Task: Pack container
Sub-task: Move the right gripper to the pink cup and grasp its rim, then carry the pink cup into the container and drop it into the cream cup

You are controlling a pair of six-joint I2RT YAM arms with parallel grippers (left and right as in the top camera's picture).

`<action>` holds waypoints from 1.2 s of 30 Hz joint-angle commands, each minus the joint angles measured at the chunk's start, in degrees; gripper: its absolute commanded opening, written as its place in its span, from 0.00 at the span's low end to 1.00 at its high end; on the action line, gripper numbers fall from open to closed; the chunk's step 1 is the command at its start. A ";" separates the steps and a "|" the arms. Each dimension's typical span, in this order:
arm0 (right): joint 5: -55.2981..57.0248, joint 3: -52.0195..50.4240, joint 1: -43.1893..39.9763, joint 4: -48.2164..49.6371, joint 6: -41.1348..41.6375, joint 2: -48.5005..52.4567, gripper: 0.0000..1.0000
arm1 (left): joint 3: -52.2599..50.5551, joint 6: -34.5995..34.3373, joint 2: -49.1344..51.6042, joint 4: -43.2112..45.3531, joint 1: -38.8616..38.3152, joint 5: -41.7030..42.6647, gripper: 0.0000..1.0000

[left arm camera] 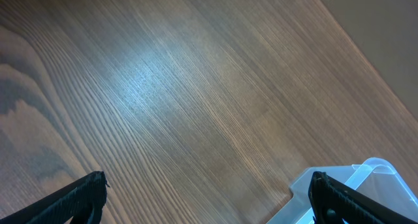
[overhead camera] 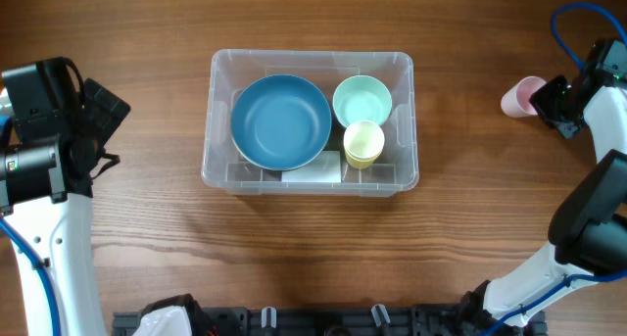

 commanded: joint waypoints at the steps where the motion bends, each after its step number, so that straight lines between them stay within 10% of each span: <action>1: -4.00 0.87 -0.13 0.20 -5.14 0.02 0.04 | 0.90 -0.11 -0.24 0.11 0.37 -0.09 1.00; 21: -3.76 2.34 30.86 -12.83 -24.24 -37.94 0.04 | 0.90 -0.11 -0.24 0.13 0.37 -0.09 1.00; 36: -3.56 0.07 45.09 -21.09 -21.03 -31.23 0.04 | 0.90 -0.11 -0.24 0.11 0.37 -0.09 1.00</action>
